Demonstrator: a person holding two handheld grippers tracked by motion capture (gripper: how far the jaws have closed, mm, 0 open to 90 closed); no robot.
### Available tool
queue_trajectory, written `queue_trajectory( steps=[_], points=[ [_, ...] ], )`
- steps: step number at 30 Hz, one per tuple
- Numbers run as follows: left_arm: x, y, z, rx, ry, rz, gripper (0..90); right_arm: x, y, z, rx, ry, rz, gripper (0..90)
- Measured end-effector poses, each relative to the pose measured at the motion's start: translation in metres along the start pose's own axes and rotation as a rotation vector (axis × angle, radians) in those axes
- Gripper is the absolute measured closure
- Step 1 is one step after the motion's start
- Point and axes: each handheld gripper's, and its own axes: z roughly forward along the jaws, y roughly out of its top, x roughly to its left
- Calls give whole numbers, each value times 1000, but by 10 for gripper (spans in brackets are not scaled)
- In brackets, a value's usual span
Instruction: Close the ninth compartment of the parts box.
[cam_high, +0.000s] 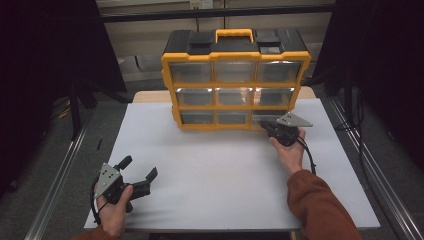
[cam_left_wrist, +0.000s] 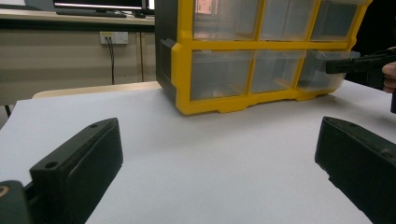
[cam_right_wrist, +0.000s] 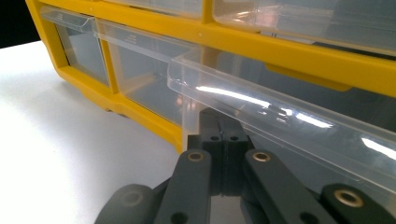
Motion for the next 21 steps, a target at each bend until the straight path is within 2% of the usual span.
queue_trajectory(
  steps=[21],
  points=[
    [0,0,1,-3,2,-2,9,-3,2,7,1,-6,3,900]
  ],
)
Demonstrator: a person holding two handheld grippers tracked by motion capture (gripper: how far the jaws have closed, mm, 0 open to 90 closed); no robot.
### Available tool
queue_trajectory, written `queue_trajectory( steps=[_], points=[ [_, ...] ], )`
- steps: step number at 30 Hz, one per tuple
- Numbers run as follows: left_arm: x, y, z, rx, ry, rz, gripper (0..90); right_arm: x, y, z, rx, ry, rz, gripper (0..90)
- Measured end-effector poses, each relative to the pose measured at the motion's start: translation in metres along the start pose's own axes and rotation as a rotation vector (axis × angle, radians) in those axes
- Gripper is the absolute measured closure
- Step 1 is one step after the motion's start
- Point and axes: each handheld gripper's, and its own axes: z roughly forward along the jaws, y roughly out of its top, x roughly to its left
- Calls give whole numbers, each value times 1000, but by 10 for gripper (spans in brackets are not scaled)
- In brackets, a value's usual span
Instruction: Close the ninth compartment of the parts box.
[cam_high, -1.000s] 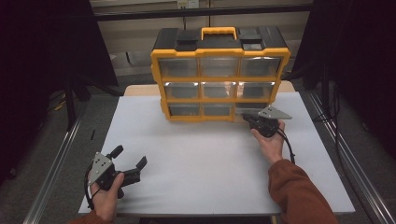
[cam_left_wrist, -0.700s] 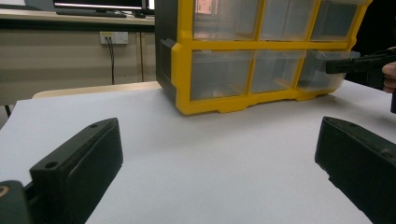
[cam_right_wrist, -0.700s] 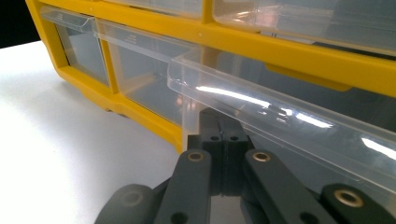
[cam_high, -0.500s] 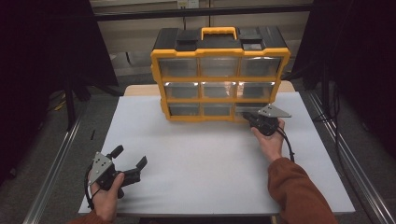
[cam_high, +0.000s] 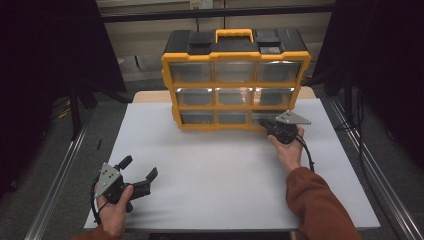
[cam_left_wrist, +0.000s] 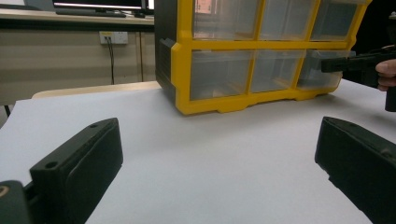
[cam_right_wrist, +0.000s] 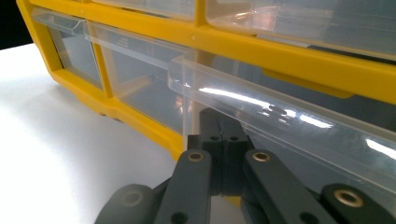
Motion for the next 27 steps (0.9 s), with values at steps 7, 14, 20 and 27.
queue_trajectory(
  steps=[7,14,20,27],
  points=[
    [1,0,-1,7,-1,11,9,0,1,4,-2,-1,-2,900],
    [1,0,-1,7,-1,8,9,-1,2,6,1,-7,-3,900],
    [0,0,0,3,-1,4,9,-2,2,8,-2,-6,-5,900],
    [0,0,0,2,-1,0,9,-3,3,10,-2,-10,1,900]
  ],
)
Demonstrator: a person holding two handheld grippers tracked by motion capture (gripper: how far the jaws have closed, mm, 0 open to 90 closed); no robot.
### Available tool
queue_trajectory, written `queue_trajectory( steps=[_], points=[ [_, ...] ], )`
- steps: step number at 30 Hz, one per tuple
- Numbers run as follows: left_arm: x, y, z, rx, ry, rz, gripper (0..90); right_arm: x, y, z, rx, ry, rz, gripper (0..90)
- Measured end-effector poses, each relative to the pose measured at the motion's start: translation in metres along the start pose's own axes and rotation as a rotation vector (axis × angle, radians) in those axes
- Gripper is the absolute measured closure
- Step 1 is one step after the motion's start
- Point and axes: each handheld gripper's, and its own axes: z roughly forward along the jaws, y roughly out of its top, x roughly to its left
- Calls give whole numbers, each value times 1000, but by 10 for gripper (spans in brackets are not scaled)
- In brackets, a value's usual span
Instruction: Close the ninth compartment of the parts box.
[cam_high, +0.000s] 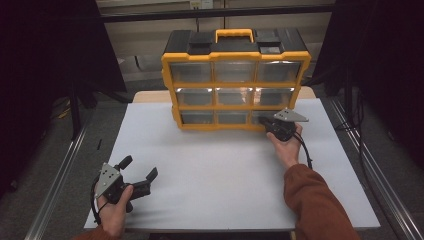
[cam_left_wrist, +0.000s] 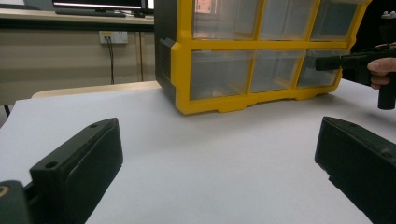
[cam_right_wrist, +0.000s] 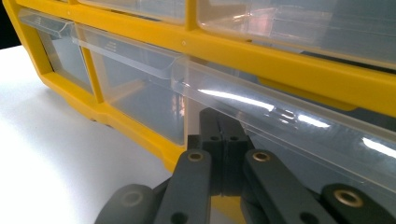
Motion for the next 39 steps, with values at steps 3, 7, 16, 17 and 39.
queue_trajectory(
  steps=[3,7,16,17,39],
  points=[
    [0,0,0,-1,1,1,9,-1,0,1,-1,-1,-3,900],
    [0,0,0,0,0,0,9,-2,0,1,1,-4,-5,900],
    [0,0,0,1,1,1,9,-3,1,4,-2,-9,-2,900],
    [0,0,0,1,0,1,9,-3,1,4,-2,-9,-4,900],
    [0,0,0,4,-2,3,9,-5,0,6,3,-27,-9,900]
  ],
)
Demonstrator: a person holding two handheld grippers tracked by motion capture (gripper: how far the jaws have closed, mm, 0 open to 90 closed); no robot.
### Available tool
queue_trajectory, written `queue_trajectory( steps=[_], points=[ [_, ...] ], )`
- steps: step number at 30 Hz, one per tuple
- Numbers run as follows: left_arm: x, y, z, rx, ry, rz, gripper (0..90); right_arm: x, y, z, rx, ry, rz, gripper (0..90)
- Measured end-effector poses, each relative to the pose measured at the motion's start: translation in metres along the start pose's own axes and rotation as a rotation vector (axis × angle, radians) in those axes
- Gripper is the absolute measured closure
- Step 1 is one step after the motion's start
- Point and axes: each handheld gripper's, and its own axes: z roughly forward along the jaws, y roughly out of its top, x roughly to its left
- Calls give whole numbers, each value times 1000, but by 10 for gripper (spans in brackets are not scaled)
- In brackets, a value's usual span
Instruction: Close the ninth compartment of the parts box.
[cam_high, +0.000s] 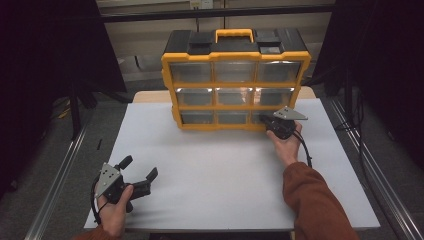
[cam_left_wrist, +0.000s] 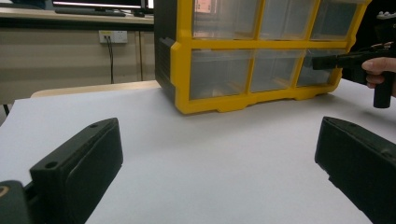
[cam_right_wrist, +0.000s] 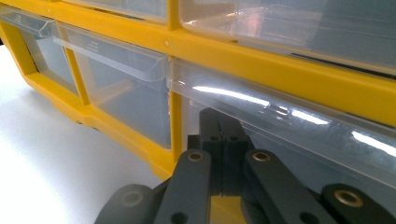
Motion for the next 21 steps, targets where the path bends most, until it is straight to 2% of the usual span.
queue_trajectory(
  steps=[14,21],
  points=[
    [0,0,1,2,4,0,9,0,0,-7,-10,29,29,879],
    [0,0,1,3,3,0,9,1,-1,-8,0,30,41,808]
  ],
)
